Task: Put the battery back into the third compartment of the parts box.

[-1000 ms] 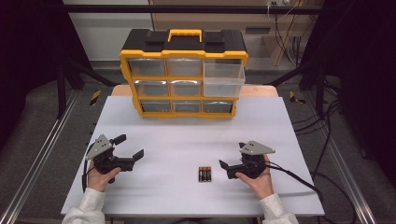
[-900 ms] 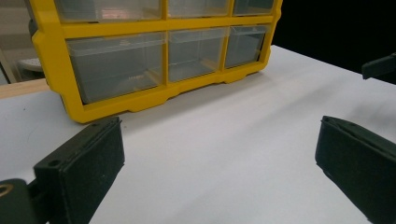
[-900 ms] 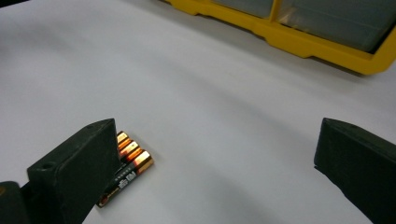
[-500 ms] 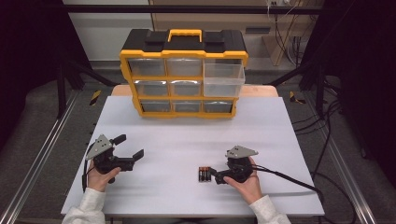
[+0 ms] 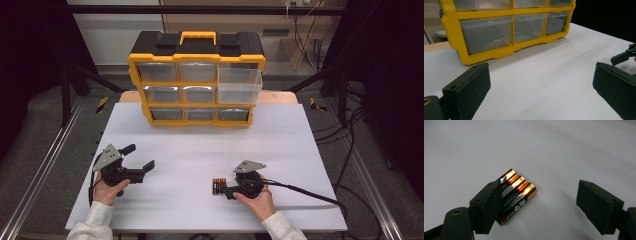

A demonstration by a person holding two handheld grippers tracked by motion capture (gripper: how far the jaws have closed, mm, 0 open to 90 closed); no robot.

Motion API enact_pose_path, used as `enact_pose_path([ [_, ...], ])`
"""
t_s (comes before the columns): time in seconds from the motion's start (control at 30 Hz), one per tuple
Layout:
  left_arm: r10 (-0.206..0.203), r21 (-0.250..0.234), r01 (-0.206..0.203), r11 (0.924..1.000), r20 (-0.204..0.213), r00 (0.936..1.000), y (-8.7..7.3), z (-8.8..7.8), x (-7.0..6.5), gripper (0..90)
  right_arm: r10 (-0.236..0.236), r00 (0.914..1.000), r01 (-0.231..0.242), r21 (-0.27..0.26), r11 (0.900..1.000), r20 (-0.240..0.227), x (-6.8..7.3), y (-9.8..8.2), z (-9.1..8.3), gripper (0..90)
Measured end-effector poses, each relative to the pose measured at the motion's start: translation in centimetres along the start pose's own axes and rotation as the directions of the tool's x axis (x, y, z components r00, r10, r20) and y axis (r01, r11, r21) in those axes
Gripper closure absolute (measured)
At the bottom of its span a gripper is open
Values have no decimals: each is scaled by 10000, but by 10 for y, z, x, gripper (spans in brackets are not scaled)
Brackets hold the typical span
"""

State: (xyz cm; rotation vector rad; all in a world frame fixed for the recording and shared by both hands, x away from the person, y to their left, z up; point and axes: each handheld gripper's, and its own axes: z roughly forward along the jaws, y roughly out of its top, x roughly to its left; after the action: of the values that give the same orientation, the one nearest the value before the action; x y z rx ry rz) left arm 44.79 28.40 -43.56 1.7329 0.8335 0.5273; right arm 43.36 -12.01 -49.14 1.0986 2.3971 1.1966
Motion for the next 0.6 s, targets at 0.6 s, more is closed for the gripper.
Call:
enact_pose_path([
  [0.6,30,-17,-30,10000,-50,10000,0,0,0,10,5,9987,24,574,9983,-516,2,0,0,545],
])
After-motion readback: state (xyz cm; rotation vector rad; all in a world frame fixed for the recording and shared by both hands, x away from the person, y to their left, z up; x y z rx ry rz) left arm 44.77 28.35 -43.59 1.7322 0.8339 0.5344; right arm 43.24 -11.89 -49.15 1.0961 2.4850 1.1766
